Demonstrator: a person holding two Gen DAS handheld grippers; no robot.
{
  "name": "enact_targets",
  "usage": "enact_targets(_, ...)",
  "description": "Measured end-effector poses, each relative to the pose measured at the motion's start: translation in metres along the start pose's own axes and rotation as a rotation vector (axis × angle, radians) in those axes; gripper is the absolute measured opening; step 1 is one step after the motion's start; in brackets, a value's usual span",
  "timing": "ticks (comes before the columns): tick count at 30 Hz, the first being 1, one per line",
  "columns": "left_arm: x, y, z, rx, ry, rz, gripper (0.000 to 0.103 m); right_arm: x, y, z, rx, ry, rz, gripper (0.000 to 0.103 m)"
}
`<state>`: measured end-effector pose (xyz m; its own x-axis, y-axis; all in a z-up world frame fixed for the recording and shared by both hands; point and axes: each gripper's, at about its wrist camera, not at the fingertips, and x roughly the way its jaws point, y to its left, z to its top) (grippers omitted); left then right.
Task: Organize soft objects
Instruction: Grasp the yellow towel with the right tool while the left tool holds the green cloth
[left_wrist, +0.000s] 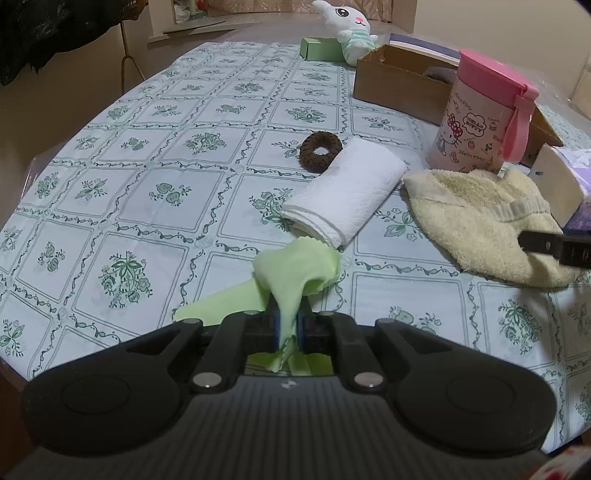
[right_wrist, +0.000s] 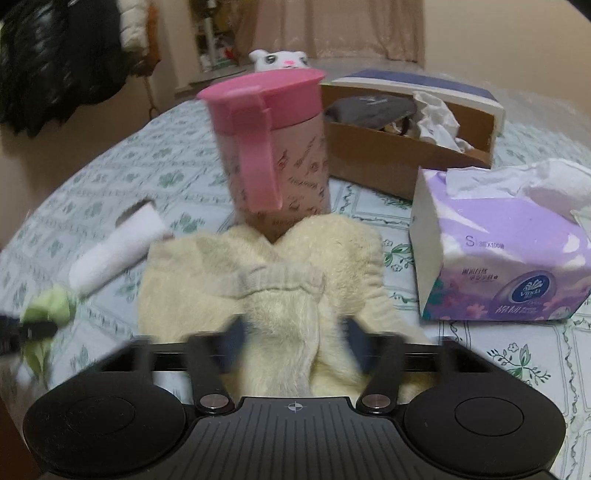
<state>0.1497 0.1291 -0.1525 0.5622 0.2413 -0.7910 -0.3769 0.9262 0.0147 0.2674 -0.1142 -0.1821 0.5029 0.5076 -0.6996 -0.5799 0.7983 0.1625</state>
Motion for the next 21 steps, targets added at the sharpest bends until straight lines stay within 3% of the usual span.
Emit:
enact_targets(2, 0.000, 0.000, 0.000, 0.002, 0.000, 0.002, 0.009, -0.007, -0.001, -0.004, -0.016, -0.010, 0.025, 0.021)
enact_targets(12, -0.002, -0.002, -0.002, 0.007, 0.001, 0.004, 0.009, -0.048, -0.010, -0.020, 0.059, 0.069, 0.093, 0.021)
enact_targets(15, -0.002, -0.003, -0.002, 0.010, 0.002, 0.005, 0.009, -0.052, -0.012, -0.022, 0.088, 0.063, 0.075, 0.044)
enact_targets(16, -0.002, -0.003, -0.002, 0.009, 0.002, 0.004, 0.009, -0.053, -0.013, -0.022, 0.102, 0.047, 0.064, 0.062)
enact_targets(17, -0.002, -0.003, -0.002, 0.008, 0.003, 0.003, 0.009, -0.055, -0.014, -0.021, 0.117, 0.021, 0.061, 0.073)
enact_targets(21, -0.002, -0.002, -0.002, 0.008, 0.004, 0.001, 0.009, -0.052, -0.009, -0.013, 0.124, -0.008, 0.090, 0.079)
